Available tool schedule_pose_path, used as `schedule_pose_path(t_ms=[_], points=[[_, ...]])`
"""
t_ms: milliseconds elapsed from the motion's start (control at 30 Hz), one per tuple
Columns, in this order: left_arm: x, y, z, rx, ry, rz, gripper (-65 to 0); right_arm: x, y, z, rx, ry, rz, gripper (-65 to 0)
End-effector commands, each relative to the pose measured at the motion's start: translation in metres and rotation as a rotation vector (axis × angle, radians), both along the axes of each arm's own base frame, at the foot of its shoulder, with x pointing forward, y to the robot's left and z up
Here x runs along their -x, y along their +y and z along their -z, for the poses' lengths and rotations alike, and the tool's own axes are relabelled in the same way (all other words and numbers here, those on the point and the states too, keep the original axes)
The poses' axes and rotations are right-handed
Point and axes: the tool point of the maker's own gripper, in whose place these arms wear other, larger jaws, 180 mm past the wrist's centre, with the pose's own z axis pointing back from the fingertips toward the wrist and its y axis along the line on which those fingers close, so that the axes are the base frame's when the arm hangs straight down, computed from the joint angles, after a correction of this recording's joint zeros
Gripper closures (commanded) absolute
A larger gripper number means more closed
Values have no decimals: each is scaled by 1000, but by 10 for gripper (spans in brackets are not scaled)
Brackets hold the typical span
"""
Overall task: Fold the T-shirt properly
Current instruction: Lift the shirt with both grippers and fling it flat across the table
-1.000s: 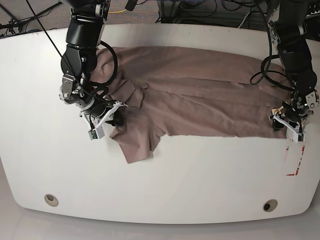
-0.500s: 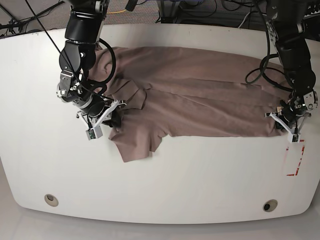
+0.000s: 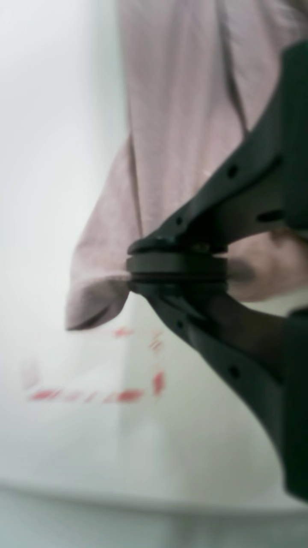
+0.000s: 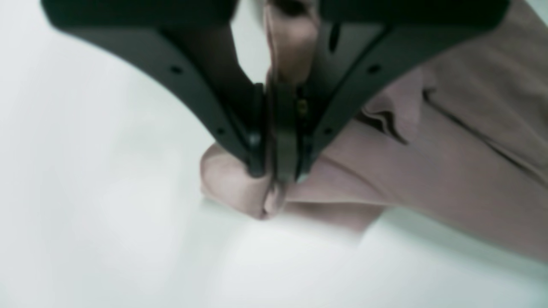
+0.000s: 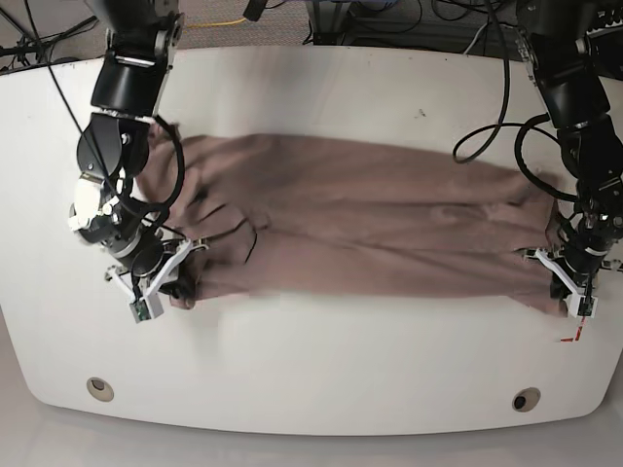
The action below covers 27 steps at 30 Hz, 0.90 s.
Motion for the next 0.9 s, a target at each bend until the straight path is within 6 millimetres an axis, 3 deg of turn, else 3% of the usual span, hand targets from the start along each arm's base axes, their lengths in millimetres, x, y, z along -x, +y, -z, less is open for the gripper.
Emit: schedule_pose_path(t_ms=[0,167,267,467,533,600,733,867], points=[[-17,-5,-47,-25,-128,14,0,-21,-8,-43,51,-94,-28,0],[-34,-14,-90,-35,-207,18,0,-41,-1,-82,129,-168,-105,0],[-45,-16,-128,-43,-263,11,0,-55,-12,-119,193,-221,-112,0],[-56,-14,-212,-69,-410,-10,0,-78,-12,-199,346,-357,-168,0],[-56,-12,-230,-77,-443,-18,0,-86,-12,-220,368,-386,-173,0],[-49,-12,-262,-96,-516,-29,0,-92,-13,-257,389,-446,-162,0],[-37,-5,-309,-109,-598,-67,0,-93,-25,-307,433,-516,-123,0],[-29,-3,-341,-116,-634,-93,0,-89,-33,-339,469,-536,-83,0]])
